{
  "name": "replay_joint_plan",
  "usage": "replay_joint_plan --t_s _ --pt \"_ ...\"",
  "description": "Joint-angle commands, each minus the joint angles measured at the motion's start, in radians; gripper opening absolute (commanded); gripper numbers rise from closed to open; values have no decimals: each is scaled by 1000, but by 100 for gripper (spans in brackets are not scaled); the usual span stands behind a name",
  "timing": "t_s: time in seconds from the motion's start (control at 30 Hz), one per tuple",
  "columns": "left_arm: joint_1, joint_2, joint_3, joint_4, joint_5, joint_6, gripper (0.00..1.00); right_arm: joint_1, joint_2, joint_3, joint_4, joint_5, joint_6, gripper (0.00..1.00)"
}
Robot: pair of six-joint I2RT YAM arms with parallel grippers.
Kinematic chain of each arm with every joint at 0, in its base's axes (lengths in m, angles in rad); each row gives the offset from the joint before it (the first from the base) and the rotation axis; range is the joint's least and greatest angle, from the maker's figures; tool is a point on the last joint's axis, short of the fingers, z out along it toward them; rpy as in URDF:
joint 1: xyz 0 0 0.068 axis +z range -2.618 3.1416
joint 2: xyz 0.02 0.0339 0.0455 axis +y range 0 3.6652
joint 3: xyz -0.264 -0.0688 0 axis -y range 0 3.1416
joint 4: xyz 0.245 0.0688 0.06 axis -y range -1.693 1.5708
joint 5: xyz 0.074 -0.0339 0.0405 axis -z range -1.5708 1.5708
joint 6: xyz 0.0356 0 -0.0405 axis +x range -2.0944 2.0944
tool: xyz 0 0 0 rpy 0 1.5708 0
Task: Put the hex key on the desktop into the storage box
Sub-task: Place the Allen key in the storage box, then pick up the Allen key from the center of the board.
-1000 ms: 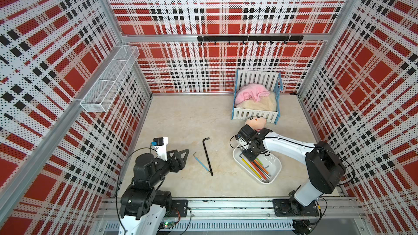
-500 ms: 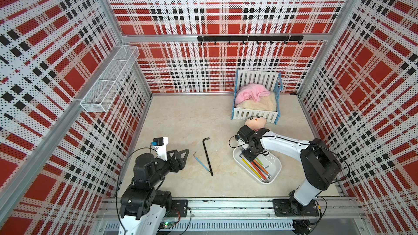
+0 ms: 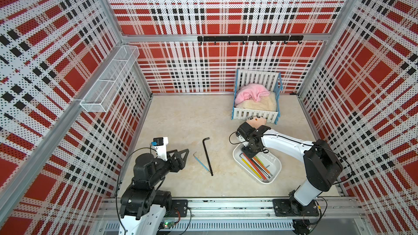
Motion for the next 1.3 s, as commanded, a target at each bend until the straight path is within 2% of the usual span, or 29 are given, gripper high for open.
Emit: replay_joint_plan --t_s 0.0,0.27,0.43,0.57,0.67,0.9,1.1,1.27 --pt "12 -2 -7 19 6 13 76 -6 -44 65 -29 10 44 31" --pt "14 -2 -7 20 5 13 76 16 -23 185 -21 -41 137 34" --pt "14 -3 -7 19 6 13 76 91 24 259 -2 -47 209 36" --pt "15 -5 -7 19 6 13 76 196 127 359 0 -11 275 38" --pt "16 -7 -7 19 6 13 76 237 227 457 -19 -24 341 37" --pt "16 -17 -5 18 0 10 76 251 409 678 -17 -131 489 38" --pt "21 -23 -5 20 1 10 76 255 605 908 -146 -167 555 41" --pt "25 -26 -5 18 1 10 76 259 679 978 -155 -197 590 41"
